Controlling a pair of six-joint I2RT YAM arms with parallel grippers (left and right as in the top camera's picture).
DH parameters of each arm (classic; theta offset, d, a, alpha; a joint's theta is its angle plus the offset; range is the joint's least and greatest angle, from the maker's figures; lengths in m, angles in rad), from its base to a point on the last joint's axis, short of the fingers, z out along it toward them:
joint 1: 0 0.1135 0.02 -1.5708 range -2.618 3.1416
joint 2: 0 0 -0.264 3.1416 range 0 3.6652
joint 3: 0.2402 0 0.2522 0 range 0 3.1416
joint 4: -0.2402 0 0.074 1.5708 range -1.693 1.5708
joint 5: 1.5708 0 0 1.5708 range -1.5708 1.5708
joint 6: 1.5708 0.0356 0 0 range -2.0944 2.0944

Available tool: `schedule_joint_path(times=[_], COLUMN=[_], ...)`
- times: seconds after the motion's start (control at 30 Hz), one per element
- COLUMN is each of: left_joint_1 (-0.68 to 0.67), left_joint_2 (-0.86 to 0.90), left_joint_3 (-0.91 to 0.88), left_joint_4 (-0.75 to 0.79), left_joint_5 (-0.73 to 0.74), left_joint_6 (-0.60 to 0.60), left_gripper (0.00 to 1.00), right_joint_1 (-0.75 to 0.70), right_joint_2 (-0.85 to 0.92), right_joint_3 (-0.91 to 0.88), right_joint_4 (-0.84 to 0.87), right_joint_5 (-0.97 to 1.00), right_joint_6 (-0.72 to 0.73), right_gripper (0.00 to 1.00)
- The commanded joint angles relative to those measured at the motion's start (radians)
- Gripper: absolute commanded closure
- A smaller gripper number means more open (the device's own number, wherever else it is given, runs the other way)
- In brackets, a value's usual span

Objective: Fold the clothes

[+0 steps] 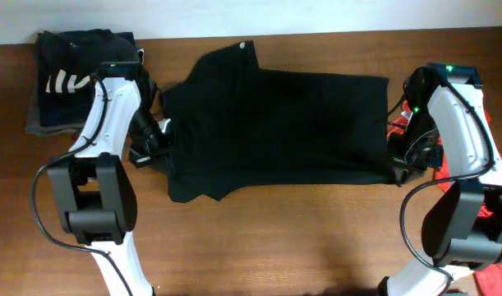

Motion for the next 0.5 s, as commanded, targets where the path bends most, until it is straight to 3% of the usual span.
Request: schedule_joint_path(times=[0.0, 0.03, 0.07, 0.27, 0.4, 0.47], left_joint_1=[0.0, 0.0, 0.002, 0.003, 0.003, 0.003], left_joint_2=[-0.007, -0.007, -0.007, -0.007, -0.007, -0.006], left_joint_3=[0.015, 0.015, 0.015, 0.015, 0.015, 0.015], left_joint_4=[-0.005, 0.0, 0.009, 0.166, 0.314, 0.357], left_joint_5=[0.005, -0.003, -0.015, -0.029, 0.004, 0.029], left_joint_6=[-0.011, -0.01, -0.01, -0.011, -0.011, -0.011], left_gripper=[0.45, 0.13, 0.01, 0.01, 0.11, 0.23], right_joint_1=[-0.01, -0.01, -0.01, -0.01, -0.01, -0.01], right_joint_2=[-0.004, -0.004, -0.004, -0.004, -0.004, -0.004], right_joint_3=[-0.006, -0.006, -0.006, -0.006, -0.006, -0.006], right_joint_4=[-0.005, -0.003, 0.003, 0.126, 0.272, 0.344], right_joint_5=[0.066, 0.079, 0.093, 0.112, 0.1, 0.068], right_joint_6=[0.011, 0.011, 0.011, 0.011, 0.011, 0.011], right_gripper=[0.23, 0.11, 0.04, 0.01, 0.01, 0.02])
